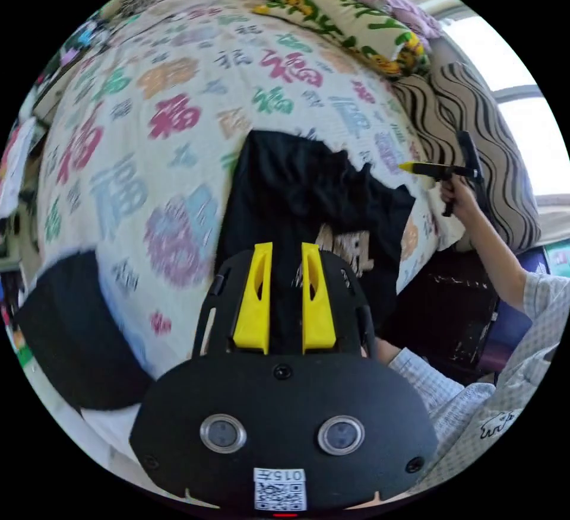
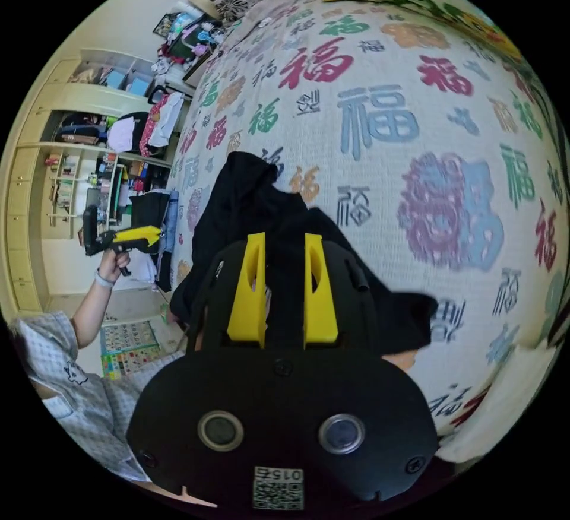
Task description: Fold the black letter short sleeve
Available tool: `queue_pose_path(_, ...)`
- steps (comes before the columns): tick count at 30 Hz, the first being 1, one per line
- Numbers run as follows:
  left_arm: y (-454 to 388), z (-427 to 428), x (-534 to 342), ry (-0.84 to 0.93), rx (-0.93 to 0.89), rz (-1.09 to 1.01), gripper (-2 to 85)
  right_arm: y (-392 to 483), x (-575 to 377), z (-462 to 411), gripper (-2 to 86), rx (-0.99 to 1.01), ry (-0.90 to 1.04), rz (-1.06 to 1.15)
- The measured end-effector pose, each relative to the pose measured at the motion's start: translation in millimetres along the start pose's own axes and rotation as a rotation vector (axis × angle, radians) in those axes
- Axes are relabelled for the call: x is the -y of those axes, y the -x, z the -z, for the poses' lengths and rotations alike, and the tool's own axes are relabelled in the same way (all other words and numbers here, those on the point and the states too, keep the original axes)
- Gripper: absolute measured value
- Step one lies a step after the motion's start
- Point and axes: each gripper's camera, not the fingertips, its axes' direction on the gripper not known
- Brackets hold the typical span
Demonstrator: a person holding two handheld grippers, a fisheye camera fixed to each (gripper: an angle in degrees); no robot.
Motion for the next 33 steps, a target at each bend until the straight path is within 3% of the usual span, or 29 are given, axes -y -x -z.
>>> queue_pose_path(7,-45.4,-51.9,147.1,0.094,0.082,-0.302,9.6,-8.3,60.4,-58.9,11.8,-0.129,0.304,0.118)
queue_pose_path(10,-58.4,-77.3,182.0,0.191,0.178,-0.396,11.0,-3.2,54.5,-59.1,7.9,-0.231,0.312,0.225)
queue_pose_path(12,-60.6,-104.0,193.5,0.342,0.354,-0.478,10.8,-4.6,49.1,-63.8,5.7,-0.254,0.407,0.267)
queue_pose_path(17,-56.0,-101.6,195.2,0.436,0.314,-0.594,1.5,-22.9,43.0,-40.5,2.8,-0.237,0.429,0.271)
queue_pose_path(22,-35.9,-52.4,212.2,0.244,0.236,-0.535,0.7,-65.7,69.9,44.2,0.3,-0.261,0.201,0.163)
queue_pose_path(26,-7.0,-14.4,255.0,0.004,0.212,-0.39,1.1,-85.5,117.8,78.3,0.4,-0.443,0.11,0.168)
queue_pose_path(31,35.8,-30.3,279.6,-0.029,0.364,-0.189,4.4,-127.0,166.2,79.9,2.6,-0.547,0.077,0.015)
queue_pose_path(33,57.8,-25.5,246.1,-0.087,0.27,-0.152,5.5,-129.5,147.3,80.6,3.7,-0.503,0.035,0.043)
